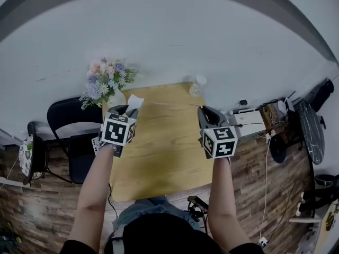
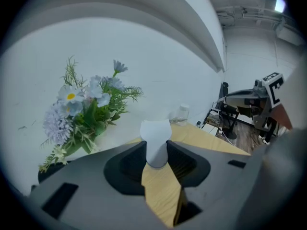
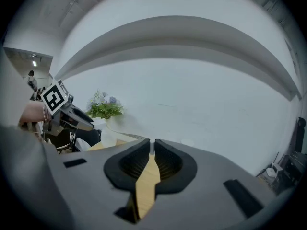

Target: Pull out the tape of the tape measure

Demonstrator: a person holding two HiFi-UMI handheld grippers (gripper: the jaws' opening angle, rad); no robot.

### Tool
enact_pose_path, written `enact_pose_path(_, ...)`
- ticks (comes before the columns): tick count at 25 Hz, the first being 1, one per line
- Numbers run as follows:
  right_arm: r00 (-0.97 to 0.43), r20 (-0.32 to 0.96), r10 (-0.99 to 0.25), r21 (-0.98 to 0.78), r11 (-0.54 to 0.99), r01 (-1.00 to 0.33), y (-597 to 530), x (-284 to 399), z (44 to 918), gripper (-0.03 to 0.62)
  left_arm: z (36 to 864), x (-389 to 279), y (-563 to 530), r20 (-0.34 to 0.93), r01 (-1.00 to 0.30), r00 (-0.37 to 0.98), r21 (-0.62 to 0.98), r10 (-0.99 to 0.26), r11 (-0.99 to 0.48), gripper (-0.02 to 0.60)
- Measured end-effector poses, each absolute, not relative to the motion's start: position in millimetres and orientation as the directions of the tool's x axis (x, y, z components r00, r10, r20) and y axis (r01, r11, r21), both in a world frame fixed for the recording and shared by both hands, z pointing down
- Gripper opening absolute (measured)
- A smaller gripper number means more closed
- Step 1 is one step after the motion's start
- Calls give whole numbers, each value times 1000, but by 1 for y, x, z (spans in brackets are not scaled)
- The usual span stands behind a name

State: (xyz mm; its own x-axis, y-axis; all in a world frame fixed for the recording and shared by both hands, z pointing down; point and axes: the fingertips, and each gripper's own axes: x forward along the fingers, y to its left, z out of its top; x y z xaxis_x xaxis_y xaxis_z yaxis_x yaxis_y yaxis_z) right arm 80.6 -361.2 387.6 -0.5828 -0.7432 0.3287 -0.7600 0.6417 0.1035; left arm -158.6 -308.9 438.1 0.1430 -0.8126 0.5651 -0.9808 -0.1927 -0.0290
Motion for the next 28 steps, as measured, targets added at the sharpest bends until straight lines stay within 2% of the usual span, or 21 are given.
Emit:
enact_pose_path(12, -535, 417, -734, 128, 631, -765, -437, 68, 441, 44, 504, -163, -376, 578, -998, 59, 17, -814, -60, 140)
enact_pose_path(22, -538, 520, -663, -70, 594, -801, -487, 67, 518, 44, 550, -171, -432, 594, -1000, 21, 16, -804, -14, 140)
enact_pose_path(28, -517, 599, -612, -79, 597, -798, -505, 60, 571, 44, 588, -175, -452, 627, -999, -8, 19, -779, 26, 140)
